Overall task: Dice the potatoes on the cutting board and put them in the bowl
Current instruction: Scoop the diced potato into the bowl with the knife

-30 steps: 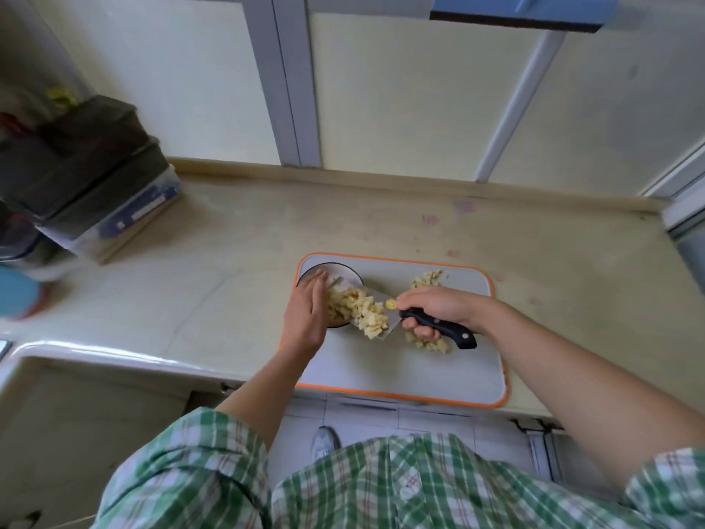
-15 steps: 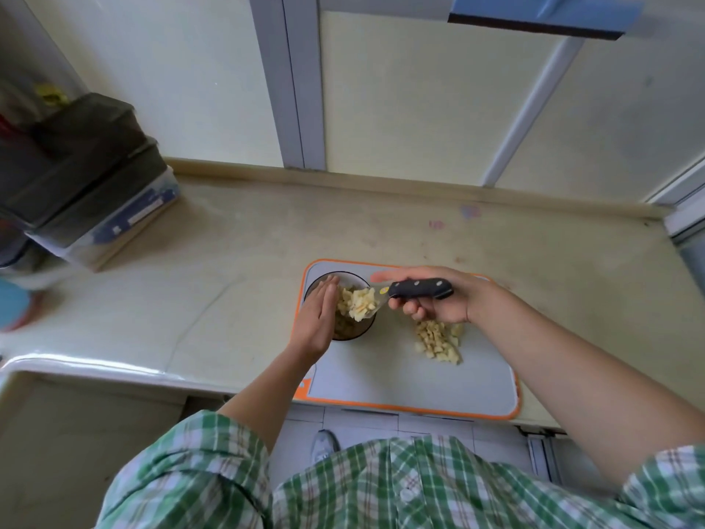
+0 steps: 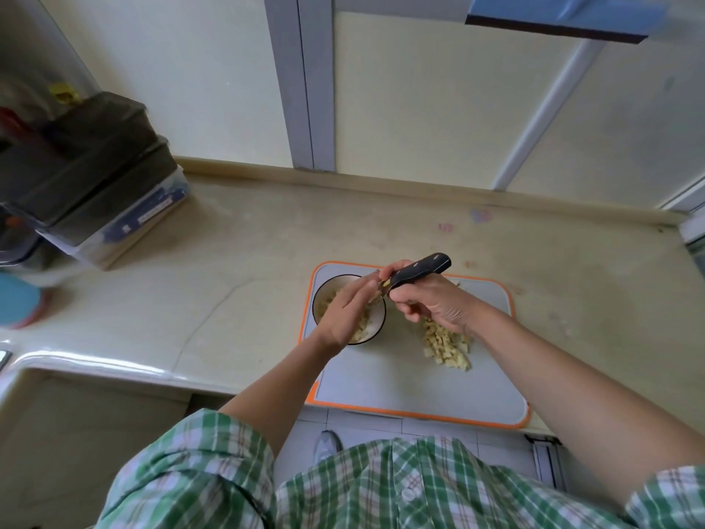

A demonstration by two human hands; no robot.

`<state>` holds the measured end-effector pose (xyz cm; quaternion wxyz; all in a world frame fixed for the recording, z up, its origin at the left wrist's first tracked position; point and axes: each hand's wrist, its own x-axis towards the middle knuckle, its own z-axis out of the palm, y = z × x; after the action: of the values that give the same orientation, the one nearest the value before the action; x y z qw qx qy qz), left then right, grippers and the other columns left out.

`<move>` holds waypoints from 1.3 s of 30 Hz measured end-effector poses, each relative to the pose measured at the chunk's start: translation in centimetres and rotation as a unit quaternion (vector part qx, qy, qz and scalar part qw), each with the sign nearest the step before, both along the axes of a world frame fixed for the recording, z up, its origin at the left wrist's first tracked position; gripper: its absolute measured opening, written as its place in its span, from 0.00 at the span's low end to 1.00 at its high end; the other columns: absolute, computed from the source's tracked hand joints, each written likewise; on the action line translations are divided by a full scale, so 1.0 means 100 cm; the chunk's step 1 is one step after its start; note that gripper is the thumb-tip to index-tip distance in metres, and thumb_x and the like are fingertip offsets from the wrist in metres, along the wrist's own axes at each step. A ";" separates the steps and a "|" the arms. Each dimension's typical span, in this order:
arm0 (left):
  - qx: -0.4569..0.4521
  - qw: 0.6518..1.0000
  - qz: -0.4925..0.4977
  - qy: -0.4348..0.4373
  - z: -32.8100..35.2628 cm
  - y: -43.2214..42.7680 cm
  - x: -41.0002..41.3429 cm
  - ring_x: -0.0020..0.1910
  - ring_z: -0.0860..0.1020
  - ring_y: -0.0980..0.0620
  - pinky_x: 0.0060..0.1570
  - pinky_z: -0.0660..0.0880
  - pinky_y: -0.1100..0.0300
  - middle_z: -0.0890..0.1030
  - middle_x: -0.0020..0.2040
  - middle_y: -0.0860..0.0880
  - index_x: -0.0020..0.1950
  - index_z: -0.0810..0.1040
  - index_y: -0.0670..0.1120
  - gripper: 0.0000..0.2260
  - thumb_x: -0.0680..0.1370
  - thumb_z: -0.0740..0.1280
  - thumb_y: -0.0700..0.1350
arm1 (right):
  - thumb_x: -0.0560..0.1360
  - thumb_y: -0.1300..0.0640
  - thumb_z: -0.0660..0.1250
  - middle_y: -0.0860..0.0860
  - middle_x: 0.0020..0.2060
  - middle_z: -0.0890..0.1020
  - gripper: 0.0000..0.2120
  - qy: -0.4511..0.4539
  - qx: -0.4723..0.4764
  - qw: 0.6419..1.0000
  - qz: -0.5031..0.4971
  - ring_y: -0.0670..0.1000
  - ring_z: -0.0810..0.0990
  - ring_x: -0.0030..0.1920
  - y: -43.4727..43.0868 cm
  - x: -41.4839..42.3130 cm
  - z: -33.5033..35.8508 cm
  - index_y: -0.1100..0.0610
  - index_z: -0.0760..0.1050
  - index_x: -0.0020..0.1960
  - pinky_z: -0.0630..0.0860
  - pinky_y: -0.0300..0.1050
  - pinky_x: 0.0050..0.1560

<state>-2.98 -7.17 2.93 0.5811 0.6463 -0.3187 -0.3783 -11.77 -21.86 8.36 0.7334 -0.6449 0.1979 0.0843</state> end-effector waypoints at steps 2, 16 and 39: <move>0.012 1.000 -0.005 -0.002 -0.005 -0.002 0.001 0.69 0.70 0.56 0.71 0.62 0.56 0.76 0.67 0.52 0.71 0.72 0.51 0.18 0.82 0.55 0.49 | 0.69 0.54 0.69 0.48 0.30 0.70 0.12 -0.009 -0.030 0.999 -0.015 0.46 0.67 0.29 0.005 0.000 0.001 0.55 0.71 0.50 0.61 0.38 0.26; 0.172 0.957 0.098 -0.214 -0.038 -0.005 0.004 0.66 0.70 0.46 0.67 0.66 0.51 0.75 0.66 0.46 0.69 0.74 0.44 0.20 0.81 0.54 0.49 | 0.67 0.54 0.58 0.50 0.26 0.65 0.08 -0.028 -0.105 0.982 -0.154 0.44 0.62 0.24 0.014 -0.017 0.010 0.57 0.71 0.41 0.56 0.35 0.23; 0.108 0.954 0.038 -0.276 -0.038 0.015 -0.006 0.78 0.49 0.57 0.76 0.47 0.56 0.56 0.78 0.53 0.78 0.60 0.49 0.30 0.80 0.40 0.61 | 0.65 0.55 0.57 0.51 0.26 0.64 0.07 -0.041 -0.092 0.969 -0.224 0.43 0.61 0.22 0.013 -0.018 0.007 0.56 0.71 0.37 0.54 0.34 0.23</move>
<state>-3.56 -5.68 -0.91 0.4110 0.7962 -0.3992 -0.1945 -13.60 -20.52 9.10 0.6789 -0.6515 0.3137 -0.1275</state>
